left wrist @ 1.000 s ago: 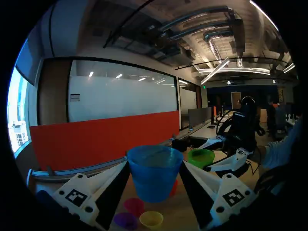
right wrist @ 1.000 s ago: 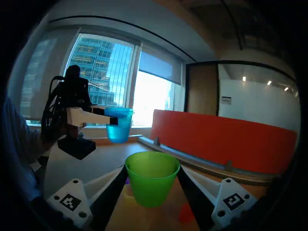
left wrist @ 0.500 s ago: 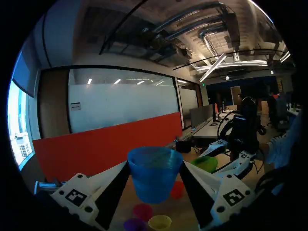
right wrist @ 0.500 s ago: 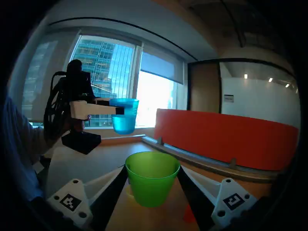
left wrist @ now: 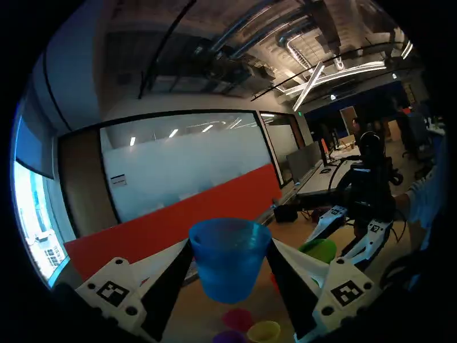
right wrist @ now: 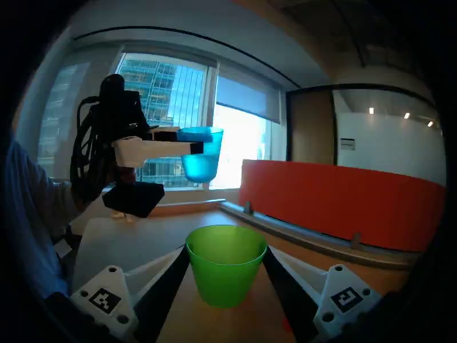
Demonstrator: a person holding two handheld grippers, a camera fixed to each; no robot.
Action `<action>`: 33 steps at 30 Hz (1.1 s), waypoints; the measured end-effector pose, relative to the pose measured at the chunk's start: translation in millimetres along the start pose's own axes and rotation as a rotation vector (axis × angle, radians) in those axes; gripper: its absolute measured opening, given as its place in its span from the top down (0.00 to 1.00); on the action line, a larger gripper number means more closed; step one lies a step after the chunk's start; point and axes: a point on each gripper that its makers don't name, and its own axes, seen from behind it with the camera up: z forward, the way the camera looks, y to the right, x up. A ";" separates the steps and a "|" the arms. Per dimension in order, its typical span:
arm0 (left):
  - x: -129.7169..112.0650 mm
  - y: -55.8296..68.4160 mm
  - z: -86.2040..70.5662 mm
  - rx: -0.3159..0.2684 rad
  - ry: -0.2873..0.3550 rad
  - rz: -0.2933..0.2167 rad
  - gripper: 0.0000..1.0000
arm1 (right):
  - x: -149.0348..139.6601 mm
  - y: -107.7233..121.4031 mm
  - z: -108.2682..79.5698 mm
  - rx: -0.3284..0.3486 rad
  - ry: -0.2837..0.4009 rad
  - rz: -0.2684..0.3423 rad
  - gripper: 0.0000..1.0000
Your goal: Pour water
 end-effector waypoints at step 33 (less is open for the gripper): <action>39.1 7.2 11.0 0.034 0.024 0.441 0.14 | -19.5 -23.9 23.8 0.085 -0.017 0.026 0.08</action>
